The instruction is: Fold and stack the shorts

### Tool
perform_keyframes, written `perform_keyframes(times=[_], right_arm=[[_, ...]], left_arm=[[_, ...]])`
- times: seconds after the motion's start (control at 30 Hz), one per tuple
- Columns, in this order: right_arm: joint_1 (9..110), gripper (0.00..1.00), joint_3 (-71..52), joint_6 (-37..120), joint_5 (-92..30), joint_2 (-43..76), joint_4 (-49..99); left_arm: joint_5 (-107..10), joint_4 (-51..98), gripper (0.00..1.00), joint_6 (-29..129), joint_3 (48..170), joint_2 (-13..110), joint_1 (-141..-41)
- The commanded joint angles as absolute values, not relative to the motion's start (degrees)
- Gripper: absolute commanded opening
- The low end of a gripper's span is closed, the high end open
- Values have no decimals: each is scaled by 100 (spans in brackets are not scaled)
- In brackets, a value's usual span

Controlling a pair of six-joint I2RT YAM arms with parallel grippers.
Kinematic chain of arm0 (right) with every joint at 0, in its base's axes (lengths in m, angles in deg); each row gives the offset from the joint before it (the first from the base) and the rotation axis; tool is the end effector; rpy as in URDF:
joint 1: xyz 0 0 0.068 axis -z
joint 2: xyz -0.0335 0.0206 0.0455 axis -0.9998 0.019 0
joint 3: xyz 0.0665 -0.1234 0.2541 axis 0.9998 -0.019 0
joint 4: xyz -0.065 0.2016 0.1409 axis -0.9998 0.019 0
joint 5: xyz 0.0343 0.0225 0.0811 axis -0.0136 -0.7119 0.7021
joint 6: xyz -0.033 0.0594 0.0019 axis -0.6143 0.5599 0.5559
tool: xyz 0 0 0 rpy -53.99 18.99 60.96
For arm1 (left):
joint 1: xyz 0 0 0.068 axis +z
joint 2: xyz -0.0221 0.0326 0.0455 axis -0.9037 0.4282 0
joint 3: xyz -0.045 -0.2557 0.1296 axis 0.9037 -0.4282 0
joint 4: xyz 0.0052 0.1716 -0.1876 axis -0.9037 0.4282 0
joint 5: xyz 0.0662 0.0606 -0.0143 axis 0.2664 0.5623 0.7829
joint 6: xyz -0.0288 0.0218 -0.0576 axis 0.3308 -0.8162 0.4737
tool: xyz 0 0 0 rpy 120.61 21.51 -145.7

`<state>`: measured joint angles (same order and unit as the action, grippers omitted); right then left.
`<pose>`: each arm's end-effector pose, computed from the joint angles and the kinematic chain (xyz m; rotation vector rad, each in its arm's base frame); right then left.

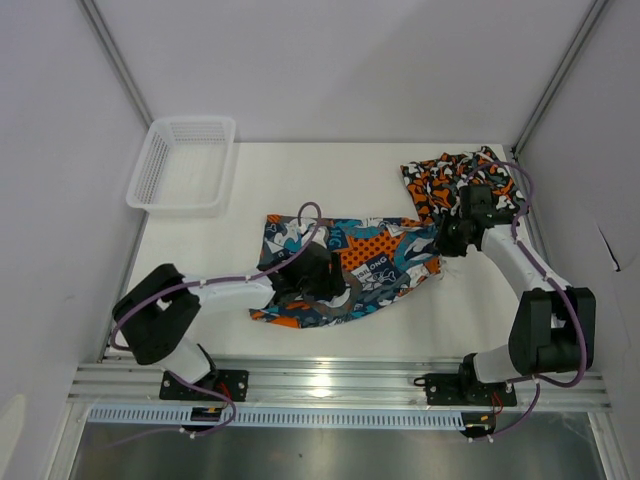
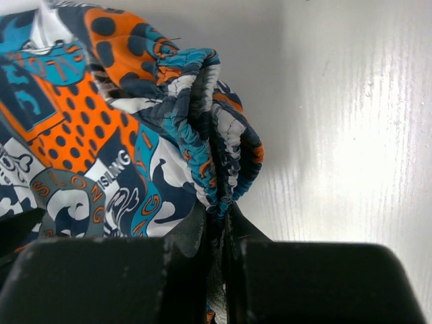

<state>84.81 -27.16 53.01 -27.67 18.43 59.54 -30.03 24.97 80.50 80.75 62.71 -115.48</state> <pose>0.2881 0.0311 0.2385 0.2602 2.6220 0.3880 0.2083 -0.2401 0.1748 0.0886 2.4213 -0.5701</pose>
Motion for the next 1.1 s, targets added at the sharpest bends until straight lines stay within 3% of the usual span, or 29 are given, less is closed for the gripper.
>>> perform_keyframes(times=[0.0, 0.1, 0.2, 0.3, 0.47, 0.57, 1.07], right_arm=[[8364, 0, -2427, 5147, -2804, 1573, 6042], [8293, 0, -2419, 5147, -2742, 1556, 5980], [8249, 0, -2357, 5129, -2769, 1565, 5945], [8223, 0, -2269, 5120, -2830, 1696, 5963], [8197, 0, -2260, 5103, -2883, 1854, 5919], [8196, 0, -2286, 5112, -2857, 1899, 5901], [8047, 0, -2270, 5077, -2707, 1715, 6032]], left_arm=[[-2680, 3109, 73, 7865, 8165, 5753, -11405], [-2750, 3083, 68, 7751, 8078, 5560, -11360], [-3101, 2777, 55, 7672, 7797, 5385, -11369], [-3418, 2382, 26, 7619, 7568, 5340, -11500], [-3278, 2318, 4, 7505, 7752, 5594, -12124], [-3269, 2292, 0, 7479, 7910, 5779, -12326], [-3146, 2257, 0, 7874, 8270, 6869, -12582]])
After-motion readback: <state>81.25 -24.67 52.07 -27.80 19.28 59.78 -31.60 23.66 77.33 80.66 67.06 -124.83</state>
